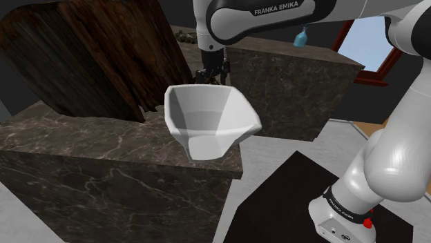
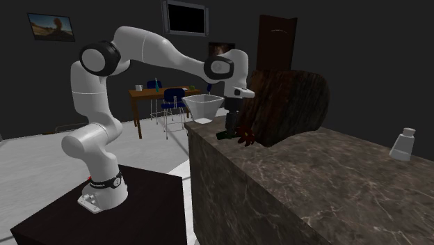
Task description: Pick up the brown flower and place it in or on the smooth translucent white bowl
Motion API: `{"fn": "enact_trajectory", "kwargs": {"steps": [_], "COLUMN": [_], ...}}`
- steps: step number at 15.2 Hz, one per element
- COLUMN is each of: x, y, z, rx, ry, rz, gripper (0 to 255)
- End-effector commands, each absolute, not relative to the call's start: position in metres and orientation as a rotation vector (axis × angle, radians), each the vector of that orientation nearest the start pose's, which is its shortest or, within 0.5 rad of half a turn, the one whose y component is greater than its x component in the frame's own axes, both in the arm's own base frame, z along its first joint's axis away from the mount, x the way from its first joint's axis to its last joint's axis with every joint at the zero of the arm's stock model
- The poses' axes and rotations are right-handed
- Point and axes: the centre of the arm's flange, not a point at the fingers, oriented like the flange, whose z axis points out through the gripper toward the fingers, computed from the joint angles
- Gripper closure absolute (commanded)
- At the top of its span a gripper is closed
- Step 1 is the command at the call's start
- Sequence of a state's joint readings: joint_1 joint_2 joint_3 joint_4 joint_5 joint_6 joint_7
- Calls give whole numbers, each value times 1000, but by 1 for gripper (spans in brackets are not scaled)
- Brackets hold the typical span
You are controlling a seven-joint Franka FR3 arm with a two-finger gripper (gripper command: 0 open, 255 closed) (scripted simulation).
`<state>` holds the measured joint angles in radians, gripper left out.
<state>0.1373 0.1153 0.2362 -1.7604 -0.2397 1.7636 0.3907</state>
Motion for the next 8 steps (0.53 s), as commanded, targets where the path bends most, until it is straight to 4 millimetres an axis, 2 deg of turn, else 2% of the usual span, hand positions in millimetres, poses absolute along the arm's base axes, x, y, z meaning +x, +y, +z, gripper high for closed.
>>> {"fn": "enact_trajectory", "kwargs": {"steps": [1,4,5,8], "x": [554,554,554,554], "y": [189,189,189,189], "z": [488,488,488,488], "rx": [-3371,-3371,-3371,-3371], "ry": [-70,-70,-70,-70], "rz": [39,39,39,39], "gripper": [0,0,255,255]}}
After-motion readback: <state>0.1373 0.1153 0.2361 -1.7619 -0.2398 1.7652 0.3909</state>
